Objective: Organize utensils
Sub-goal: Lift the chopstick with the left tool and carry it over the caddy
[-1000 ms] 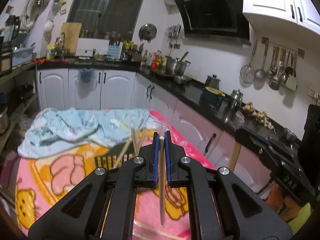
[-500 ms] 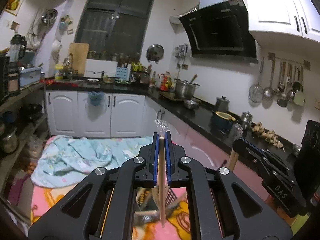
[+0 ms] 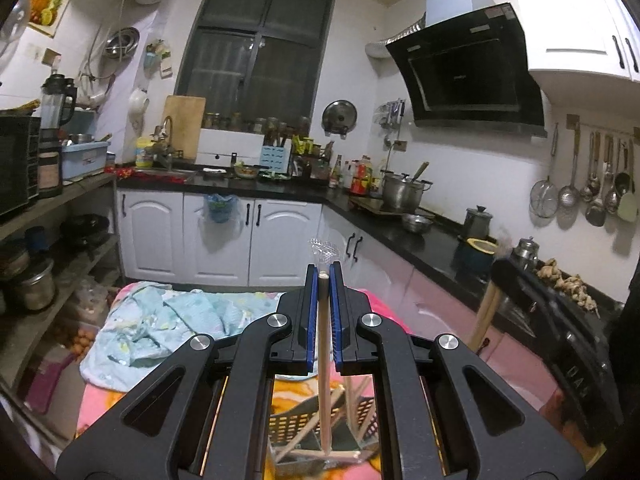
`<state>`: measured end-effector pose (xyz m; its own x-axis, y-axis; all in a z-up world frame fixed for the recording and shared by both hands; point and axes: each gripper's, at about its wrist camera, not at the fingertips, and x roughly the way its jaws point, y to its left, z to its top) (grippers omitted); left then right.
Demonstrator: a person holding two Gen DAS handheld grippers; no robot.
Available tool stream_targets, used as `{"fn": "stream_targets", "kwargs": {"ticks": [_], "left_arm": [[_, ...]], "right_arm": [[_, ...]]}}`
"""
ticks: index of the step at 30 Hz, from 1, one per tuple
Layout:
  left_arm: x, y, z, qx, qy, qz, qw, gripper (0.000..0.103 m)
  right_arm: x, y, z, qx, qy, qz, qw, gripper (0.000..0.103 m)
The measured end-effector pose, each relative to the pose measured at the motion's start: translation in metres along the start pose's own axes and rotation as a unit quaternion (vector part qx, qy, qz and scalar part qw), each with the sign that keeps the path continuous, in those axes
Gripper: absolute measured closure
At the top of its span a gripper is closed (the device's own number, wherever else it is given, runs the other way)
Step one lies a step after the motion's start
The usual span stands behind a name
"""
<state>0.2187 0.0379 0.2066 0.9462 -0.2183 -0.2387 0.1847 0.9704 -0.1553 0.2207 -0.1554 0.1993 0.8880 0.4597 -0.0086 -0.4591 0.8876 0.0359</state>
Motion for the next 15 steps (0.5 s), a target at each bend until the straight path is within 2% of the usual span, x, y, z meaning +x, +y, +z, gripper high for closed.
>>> {"fn": "stream_targets", "kwargs": {"ticks": [15], "left_arm": [[0.037, 0.026, -0.040, 0.001, 0.011, 0.031, 0.9994, 0.100]], "right_arm": [[0.049, 0.003, -0.041, 0.005, 0.022, 0.001, 1.000, 0.097]]}}
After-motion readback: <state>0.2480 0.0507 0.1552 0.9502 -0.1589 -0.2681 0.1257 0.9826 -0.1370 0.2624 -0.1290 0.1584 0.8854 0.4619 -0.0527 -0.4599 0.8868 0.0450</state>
